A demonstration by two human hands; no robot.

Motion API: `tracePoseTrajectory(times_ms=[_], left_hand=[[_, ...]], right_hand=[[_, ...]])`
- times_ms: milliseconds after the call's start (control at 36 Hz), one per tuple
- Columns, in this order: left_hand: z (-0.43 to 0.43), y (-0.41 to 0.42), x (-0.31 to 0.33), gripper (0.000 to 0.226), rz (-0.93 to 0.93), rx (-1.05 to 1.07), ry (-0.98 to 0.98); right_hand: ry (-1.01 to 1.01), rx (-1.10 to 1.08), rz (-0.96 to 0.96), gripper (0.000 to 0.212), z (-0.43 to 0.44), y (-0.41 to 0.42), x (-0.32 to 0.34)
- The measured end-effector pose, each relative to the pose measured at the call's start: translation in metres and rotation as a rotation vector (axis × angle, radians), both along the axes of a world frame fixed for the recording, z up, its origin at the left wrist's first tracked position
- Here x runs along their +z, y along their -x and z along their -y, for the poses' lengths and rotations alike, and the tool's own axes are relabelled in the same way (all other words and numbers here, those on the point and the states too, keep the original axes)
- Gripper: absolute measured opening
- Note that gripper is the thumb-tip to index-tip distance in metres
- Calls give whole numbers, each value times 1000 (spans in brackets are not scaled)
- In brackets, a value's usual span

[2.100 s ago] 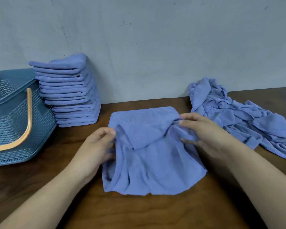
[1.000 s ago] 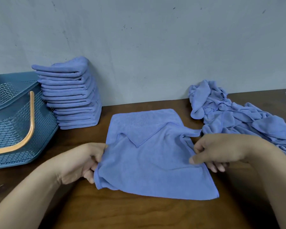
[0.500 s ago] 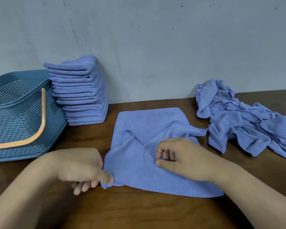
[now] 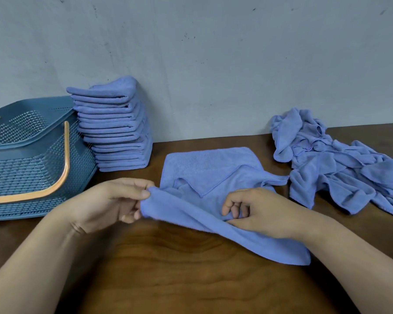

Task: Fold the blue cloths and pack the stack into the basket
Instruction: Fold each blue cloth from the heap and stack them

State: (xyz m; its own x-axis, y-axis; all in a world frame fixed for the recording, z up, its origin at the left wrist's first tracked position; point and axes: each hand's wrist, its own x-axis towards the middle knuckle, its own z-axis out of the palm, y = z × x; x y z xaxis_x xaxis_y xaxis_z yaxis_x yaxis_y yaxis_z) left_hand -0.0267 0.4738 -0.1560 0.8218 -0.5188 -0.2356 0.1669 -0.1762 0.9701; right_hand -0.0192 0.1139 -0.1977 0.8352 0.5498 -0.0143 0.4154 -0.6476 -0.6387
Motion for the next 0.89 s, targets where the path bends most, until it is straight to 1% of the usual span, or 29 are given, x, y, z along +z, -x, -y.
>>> tracePoseTrajectory(times_ms=[28, 56, 83, 167, 222, 250, 278, 306, 389, 417, 444, 500, 583, 667, 722, 778, 889], left_hand=[[-2, -1, -2, 35, -15, -37, -31], [-2, -1, -4, 44, -19, -84, -94], [-2, -1, -5, 48, -18, -141, -170], [-1, 1, -4, 34, -25, -365, -346], [-1, 3, 2, 41, -16, -481, -402], [-1, 3, 3, 46, -7, -474, -424], [1, 2, 3, 52, 13, -409, -445], [4, 2, 1, 57, 46, -291, -463], [25, -2, -13, 61, 202, 194, -447], [33, -2, -19, 59, 283, 305, -439], [40, -3, -24, 56, 366, 366, -449], [50, -2, -36, 48, 507, 387, -501], [58, 1, -45, 41, 703, 296, -637], [64, 5, -47, 44, 775, 70, -774], [66, 7, -46, 52, 751, -38, -752], [65, 9, -44, 59, 653, -128, -694], [60, 15, -35, 61, 484, -260, -688]], right_hand=[[2, -3, 0, 18, 0, 0, 0], [0, -7, 0, 20, 1, 0, 1], [-3, -11, -4, 22, 1, 1, 1], [-2, 9, -27, 26, 2, 4, 4], [15, 45, -47, 31, 2, 6, 8], [27, 63, -56, 33, 2, 8, 10], [41, 79, -62, 35, 1, 10, 12], [58, 91, -67, 37, 0, 12, 14], [98, 120, -98, 39, -2, 18, 21], [114, 128, -117, 40, -3, 20, 24], [135, 137, -136, 40, -4, 22, 27], [177, 159, -173, 39, -5, 27, 34], [197, 197, -245, 35, -6, 32, 40], [139, 210, -358, 25, -7, 35, 42], [106, 229, -492, 21, -6, 37, 43], [135, 257, -587, 20, -5, 38, 46], [184, 355, -744, 24, -4, 37, 49]])
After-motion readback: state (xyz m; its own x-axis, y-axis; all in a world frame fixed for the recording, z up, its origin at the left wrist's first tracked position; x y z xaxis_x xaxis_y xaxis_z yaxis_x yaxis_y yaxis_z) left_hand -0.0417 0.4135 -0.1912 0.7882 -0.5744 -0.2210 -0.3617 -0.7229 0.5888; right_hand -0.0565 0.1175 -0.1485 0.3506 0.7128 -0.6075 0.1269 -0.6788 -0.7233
